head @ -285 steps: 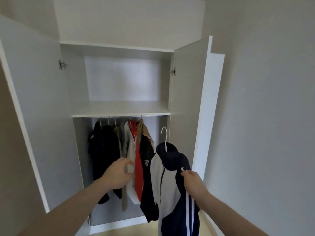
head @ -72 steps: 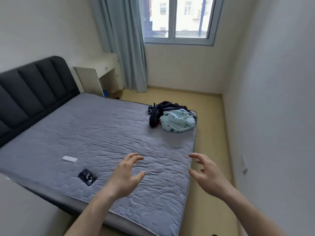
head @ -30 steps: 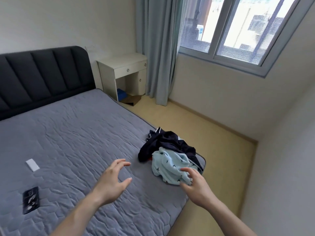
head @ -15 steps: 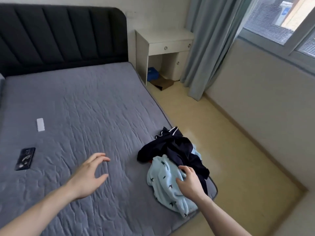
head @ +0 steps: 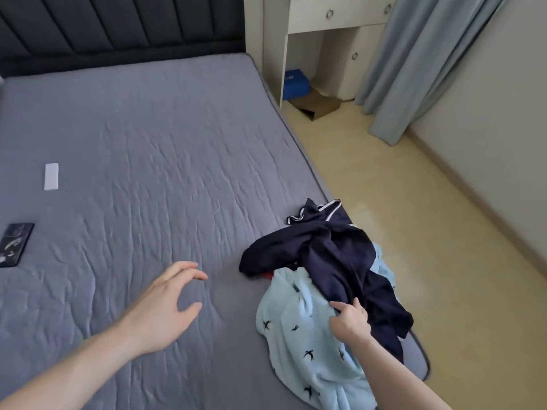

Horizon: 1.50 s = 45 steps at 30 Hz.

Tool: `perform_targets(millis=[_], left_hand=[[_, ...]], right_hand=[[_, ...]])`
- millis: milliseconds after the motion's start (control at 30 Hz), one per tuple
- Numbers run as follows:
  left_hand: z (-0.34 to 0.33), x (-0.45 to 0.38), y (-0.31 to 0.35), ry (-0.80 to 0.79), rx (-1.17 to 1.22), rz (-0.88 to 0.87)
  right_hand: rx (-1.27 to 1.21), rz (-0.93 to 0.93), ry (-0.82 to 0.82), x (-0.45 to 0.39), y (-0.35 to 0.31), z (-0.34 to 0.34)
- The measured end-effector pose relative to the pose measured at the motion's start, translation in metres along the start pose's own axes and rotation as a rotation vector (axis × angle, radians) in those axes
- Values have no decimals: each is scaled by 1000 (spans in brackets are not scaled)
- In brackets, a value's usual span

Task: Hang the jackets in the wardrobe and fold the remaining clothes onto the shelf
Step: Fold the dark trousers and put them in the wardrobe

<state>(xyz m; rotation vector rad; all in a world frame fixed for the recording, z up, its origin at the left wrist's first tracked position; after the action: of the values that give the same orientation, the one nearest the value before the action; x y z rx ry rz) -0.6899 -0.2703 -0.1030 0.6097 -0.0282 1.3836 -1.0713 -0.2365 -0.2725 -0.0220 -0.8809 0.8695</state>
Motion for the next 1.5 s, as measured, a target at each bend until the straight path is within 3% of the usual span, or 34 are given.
perform_targets(millis=[100, 267, 367, 567, 667, 800, 1100, 1200, 1300, 1500], left_hand=[[-10, -7, -4, -11, 0, -1], [4, 13, -10, 12, -41, -39], [28, 36, -4, 15, -49, -56], [92, 87, 9, 47, -18, -167], [126, 119, 16, 44, 3, -238], [164, 172, 11, 4, 98, -286], [195, 263, -71, -187, 200, -190], [184, 281, -97, -212, 283, -168], [188, 292, -136, -96, 253, 18], [251, 323, -226, 5, 395, 180]], right_hand=[[-70, -6, 6, -19, 7, -6], [-278, 109, 373, 13, 0, 30], [-382, 162, 509, 59, -26, 72], [-514, 681, 658, 204, -139, 155], [-556, 895, 641, 296, -204, 178], [-703, 1025, 563, 409, -271, 184], [-900, 1385, 514, 595, -384, 151], [-930, 1431, 514, 620, -404, 133], [-912, 1397, 564, 627, -413, 125], [-695, 1031, 703, 582, -381, 113]])
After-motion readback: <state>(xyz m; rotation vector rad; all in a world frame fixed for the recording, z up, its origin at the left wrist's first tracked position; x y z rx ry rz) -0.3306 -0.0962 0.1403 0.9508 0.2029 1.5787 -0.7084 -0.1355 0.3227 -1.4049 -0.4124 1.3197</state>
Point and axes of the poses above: each hand's wrist, its own x-axis away from the middle knuckle, its own z-axis out of the back of the hand, y = z × x, the point moved 1 cm from there along -x, towards the middle knuckle, and after that the axes turned 8 degrees about -x, right-handed, at the moved point
